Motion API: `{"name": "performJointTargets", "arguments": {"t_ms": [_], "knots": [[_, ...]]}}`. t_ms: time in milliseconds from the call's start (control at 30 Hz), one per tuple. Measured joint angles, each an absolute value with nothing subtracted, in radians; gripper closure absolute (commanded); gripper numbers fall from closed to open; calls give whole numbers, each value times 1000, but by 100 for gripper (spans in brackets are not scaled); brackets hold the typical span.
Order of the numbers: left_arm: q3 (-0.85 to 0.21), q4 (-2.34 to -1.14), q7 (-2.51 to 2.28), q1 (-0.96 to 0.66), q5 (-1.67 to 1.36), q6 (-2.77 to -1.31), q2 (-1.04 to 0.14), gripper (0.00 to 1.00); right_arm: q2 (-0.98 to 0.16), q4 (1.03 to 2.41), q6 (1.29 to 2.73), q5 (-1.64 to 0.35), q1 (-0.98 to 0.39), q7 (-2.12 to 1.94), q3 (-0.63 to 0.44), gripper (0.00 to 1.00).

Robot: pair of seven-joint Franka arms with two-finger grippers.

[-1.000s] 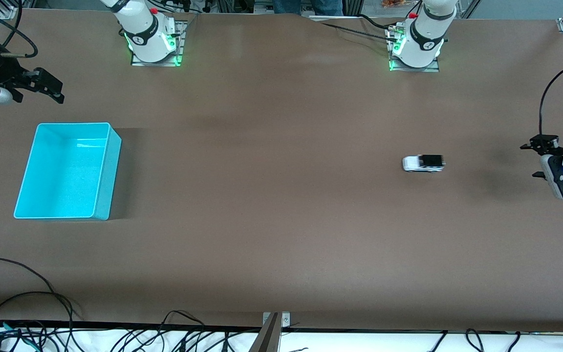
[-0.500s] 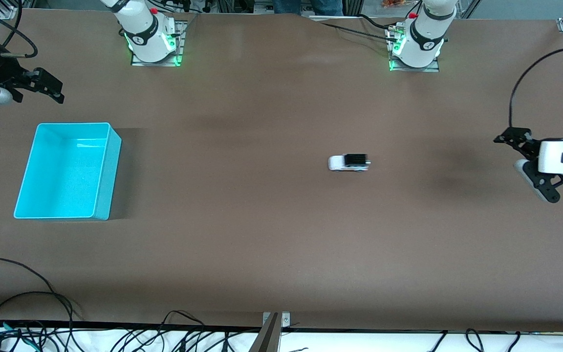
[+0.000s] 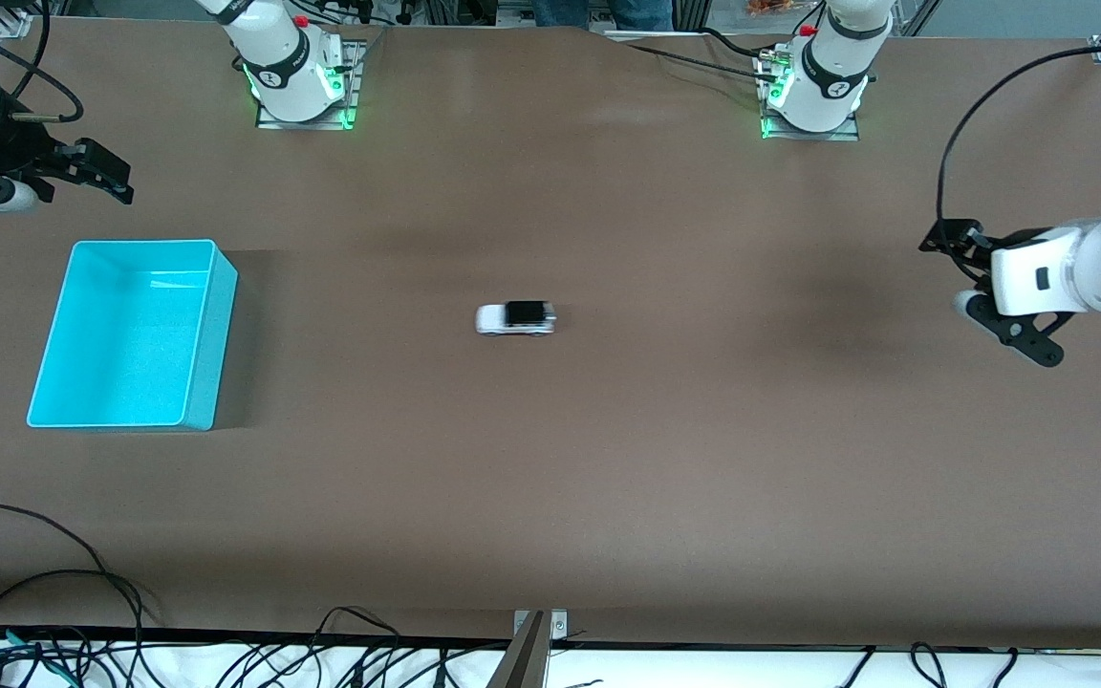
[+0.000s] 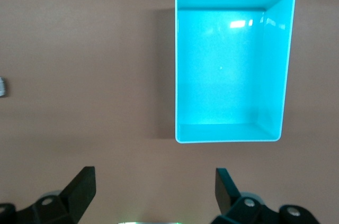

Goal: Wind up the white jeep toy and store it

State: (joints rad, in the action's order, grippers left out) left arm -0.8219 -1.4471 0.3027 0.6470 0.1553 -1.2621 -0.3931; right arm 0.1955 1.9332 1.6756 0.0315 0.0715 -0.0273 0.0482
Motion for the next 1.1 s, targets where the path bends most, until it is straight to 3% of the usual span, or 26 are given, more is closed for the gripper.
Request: {"name": "performJointTargets", "arguments": {"t_ms": [367, 667, 833, 1100], "knots": [[-961, -1429, 23, 646, 155, -1212, -385, 0, 186, 1933, 1667, 32, 70, -60, 49, 0], [-952, -1428, -12, 617, 155, -1212, -354, 0, 155, 1933, 1667, 32, 64, -273, 49, 0], [-799, -1428, -14, 487, 151, -1235, -305, 0, 127, 1933, 1668, 32, 46, -397, 50, 0], [-392, -1460, -13, 167, 35, -1347, -212, 0, 76, 1933, 1676, 31, 22, -700, 51, 0]]}}
